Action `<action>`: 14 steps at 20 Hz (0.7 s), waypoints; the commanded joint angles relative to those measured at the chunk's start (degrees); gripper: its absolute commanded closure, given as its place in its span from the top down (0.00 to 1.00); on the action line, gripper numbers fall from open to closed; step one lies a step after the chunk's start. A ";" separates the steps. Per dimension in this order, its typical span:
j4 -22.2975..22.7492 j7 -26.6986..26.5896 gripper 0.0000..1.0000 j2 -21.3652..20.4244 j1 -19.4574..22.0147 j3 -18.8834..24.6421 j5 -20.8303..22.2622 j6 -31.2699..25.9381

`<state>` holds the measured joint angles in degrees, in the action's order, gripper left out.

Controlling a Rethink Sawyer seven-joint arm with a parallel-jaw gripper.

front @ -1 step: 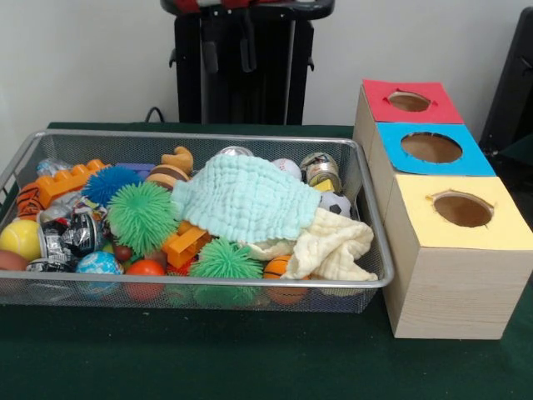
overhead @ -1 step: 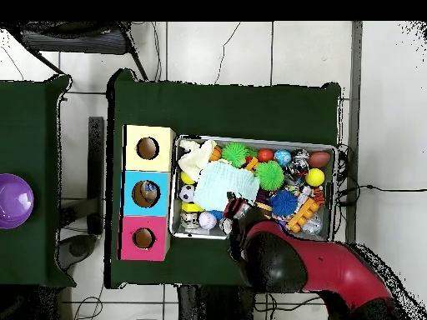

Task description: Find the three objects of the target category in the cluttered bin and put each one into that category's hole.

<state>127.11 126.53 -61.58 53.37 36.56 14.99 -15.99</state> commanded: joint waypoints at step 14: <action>-10.74 -10.17 1.00 14.24 10.07 -1.91 13.94 -9.60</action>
<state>122.00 126.53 -53.71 61.88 36.45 22.90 -20.23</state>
